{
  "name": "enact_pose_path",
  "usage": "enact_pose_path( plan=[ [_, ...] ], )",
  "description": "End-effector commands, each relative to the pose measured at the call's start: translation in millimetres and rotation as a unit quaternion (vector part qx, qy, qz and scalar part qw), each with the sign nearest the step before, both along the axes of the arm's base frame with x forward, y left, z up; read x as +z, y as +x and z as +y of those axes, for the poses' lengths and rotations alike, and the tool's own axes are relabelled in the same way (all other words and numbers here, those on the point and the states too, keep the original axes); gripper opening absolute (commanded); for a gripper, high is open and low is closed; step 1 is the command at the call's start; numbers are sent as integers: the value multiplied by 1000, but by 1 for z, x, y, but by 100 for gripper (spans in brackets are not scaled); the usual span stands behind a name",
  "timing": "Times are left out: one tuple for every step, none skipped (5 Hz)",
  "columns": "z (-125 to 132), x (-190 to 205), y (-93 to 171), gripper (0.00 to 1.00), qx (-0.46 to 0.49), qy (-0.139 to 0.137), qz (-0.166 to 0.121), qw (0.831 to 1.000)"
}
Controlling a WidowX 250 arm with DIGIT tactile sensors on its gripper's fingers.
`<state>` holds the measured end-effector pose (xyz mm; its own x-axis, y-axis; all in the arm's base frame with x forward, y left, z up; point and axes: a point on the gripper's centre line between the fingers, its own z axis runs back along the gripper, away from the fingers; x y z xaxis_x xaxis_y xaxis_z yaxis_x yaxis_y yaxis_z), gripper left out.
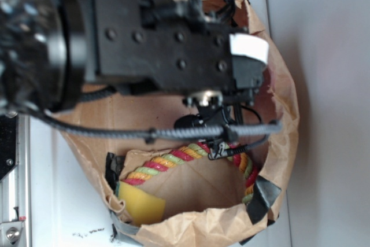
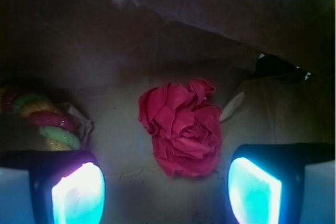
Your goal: Grab the red paper.
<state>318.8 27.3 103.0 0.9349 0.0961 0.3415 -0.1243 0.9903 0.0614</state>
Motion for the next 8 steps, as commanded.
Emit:
enact_pose_path(
  plan=[
    [-1, -2, 19, 100, 0, 14, -11, 1000],
    [8, -13, 30, 100, 10, 19, 5, 1000],
    [10, -21, 35, 100, 11, 27, 10, 1000],
    [5, -32, 40, 100, 3, 36, 13, 999],
    [-9, -42, 32, 100, -6, 46, 22, 999],
    [-14, -49, 25, 100, -12, 52, 31, 998],
    [-13, -52, 23, 100, -15, 59, 45, 997],
    [-13, -51, 22, 100, -18, 63, 54, 996]
  ],
)
